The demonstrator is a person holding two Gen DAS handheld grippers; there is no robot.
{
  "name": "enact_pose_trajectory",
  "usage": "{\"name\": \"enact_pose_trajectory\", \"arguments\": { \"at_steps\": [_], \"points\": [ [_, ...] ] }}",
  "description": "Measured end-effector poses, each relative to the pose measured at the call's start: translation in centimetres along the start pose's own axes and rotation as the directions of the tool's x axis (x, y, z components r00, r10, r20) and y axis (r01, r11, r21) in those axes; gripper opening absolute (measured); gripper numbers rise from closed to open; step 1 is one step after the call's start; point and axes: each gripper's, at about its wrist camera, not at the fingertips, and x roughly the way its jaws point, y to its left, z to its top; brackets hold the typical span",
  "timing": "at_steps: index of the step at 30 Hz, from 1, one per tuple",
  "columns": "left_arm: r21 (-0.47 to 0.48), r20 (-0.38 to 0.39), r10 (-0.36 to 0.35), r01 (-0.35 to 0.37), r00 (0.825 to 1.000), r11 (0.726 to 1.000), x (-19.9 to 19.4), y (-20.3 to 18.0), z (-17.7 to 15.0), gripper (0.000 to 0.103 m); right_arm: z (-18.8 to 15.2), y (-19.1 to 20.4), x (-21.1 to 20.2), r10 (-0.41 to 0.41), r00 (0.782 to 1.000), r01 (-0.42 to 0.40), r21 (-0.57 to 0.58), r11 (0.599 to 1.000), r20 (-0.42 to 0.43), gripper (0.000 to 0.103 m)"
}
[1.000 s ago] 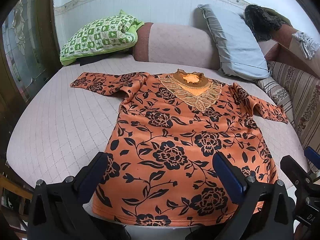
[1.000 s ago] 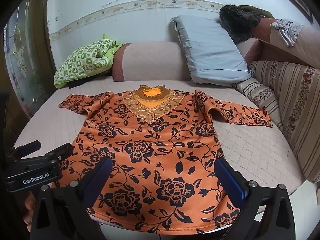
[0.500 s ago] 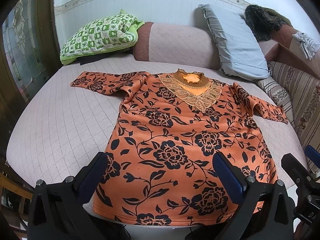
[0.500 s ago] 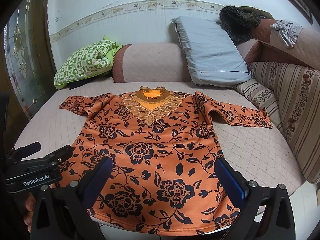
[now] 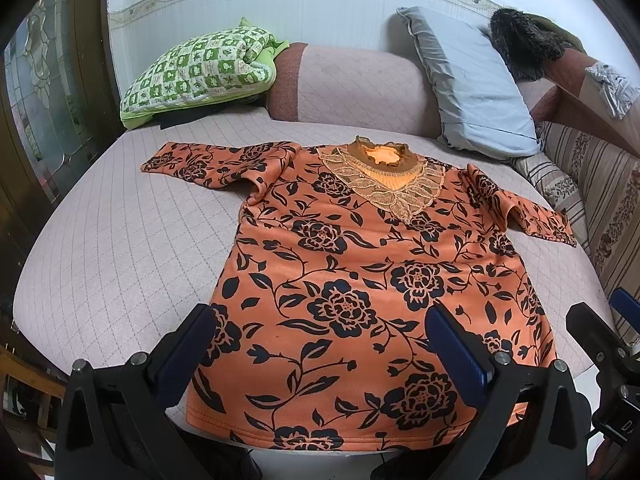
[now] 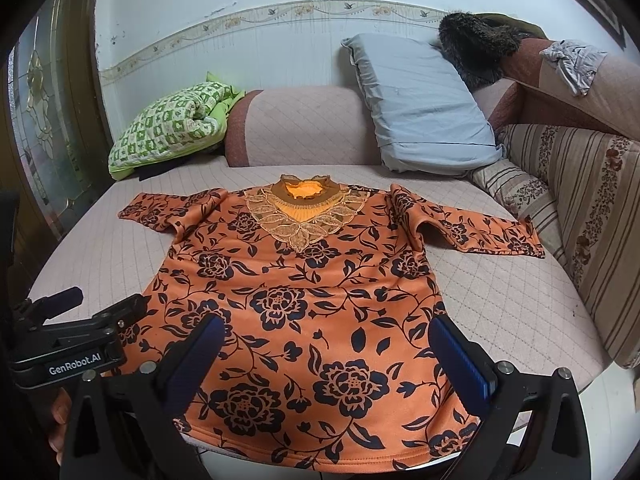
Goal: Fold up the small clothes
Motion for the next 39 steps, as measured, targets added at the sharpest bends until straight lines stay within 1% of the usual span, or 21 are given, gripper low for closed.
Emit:
{"name": "enact_pose_trajectory", "arguments": {
  "at_steps": [35, 37, 39],
  "points": [
    [0.001, -0.008, -0.007, 0.007, 1.000, 1.000, -0.5, 0.0, 0.0, 0.103, 0.0, 0.0, -0.4, 0.001, 1.000, -0.001, 0.002, 1.000, 0.003, 0.103],
    [0.005, -0.023, -0.023, 0.023, 0.999, 1.000, -0.3, 0.3, 0.0, 0.103, 0.1, 0.0, -0.4, 0.002, 1.000, -0.002, -0.001, 1.000, 0.005, 0.103],
    [-0.031, -0.079, -0.059, 0.057, 0.995, 0.998, 0.6, 1.8, -0.1, 0.103, 0.1, -0.5, -0.2, 0.026, 1.000, -0.026, -0.014, 1.000, -0.008, 0.103]
  ]
}}
